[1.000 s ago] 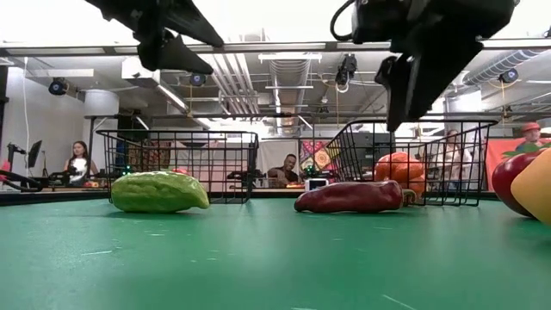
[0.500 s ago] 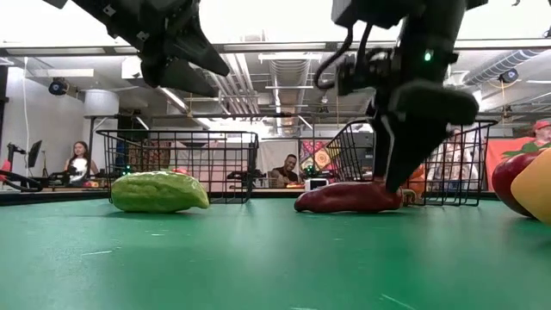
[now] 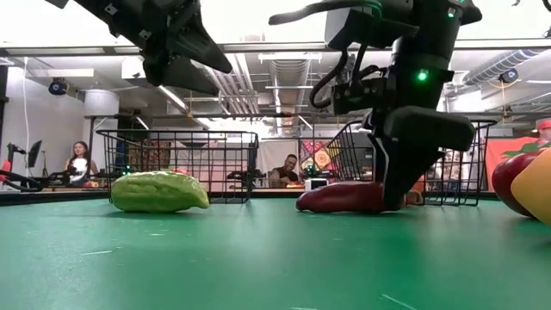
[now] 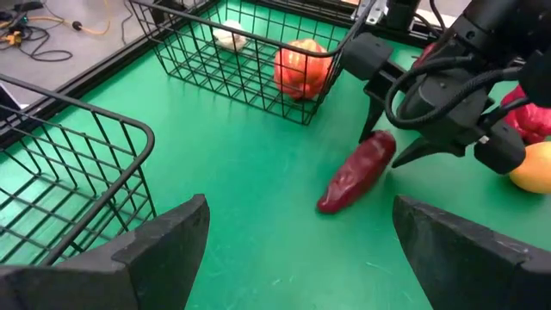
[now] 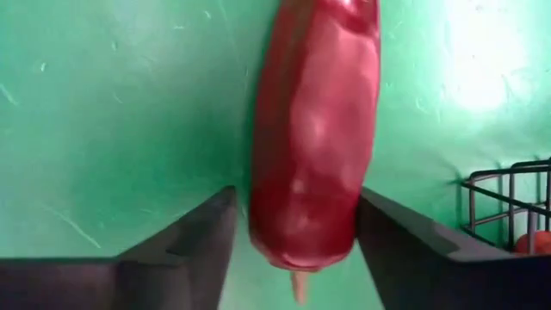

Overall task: Sort produce into baskets
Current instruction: Put the dark red chili pepper into the right wire basket

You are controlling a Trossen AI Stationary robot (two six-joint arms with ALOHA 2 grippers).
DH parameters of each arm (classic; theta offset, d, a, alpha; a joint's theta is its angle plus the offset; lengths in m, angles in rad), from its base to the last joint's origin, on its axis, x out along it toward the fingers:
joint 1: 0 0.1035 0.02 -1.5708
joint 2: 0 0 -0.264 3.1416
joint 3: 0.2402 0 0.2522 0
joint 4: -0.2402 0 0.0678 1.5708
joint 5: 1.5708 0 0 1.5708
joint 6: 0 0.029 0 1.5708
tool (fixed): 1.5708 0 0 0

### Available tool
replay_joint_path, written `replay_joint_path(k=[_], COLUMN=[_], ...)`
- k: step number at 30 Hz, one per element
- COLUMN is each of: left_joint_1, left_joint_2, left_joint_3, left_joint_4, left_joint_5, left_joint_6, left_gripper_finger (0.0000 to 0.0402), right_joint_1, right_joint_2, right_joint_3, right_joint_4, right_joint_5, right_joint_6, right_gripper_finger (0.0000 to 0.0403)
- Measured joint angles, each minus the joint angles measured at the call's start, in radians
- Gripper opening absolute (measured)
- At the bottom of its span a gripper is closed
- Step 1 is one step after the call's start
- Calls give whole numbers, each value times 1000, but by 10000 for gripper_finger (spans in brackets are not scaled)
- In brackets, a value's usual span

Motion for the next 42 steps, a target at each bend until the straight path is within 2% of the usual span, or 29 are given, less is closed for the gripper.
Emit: replay_joint_path(k=[5, 7, 15, 21, 25, 28, 30, 37, 42], left_joint_1=[0, 0, 0, 0, 1, 2, 2, 7, 14], left_joint_2=[0, -1, -9, -43, -52, -52, -51, -51, -51], left_joint_3=[0, 0, 0, 0, 0, 0, 0, 0, 0], left_joint_4=[29, 50, 64, 68, 79, 81, 80, 80, 80], left_joint_5=[0, 0, 0, 0, 0, 0, 0, -1, -2], left_joint_6=[0, 1, 32, 63, 92, 106, 115, 145, 169], left_gripper_finger=[346, 346, 346, 346, 346, 346, 346, 346, 346], right_joint_1=[0, -1, -7, -80, -166, -245, -304, -512, -541], right_joint_2=[-29, -47, -183, -353, -452, -501, -520, -510, -472], right_joint_3=[0, 0, 0, 4, 25, 36, 39, 29, 5], right_joint_4=[2, 5, 32, 25, -59, -145, -205, -514, -562], right_joint_5=[-12, -40, -87, -84, -41, 60, 94, 98, 93], right_joint_6=[-2, -8, 12, 128, 237, 331, 374, 496, 498], right_gripper_finger=[132, 119, 120, 133, 125, 122, 125, 133, 135])
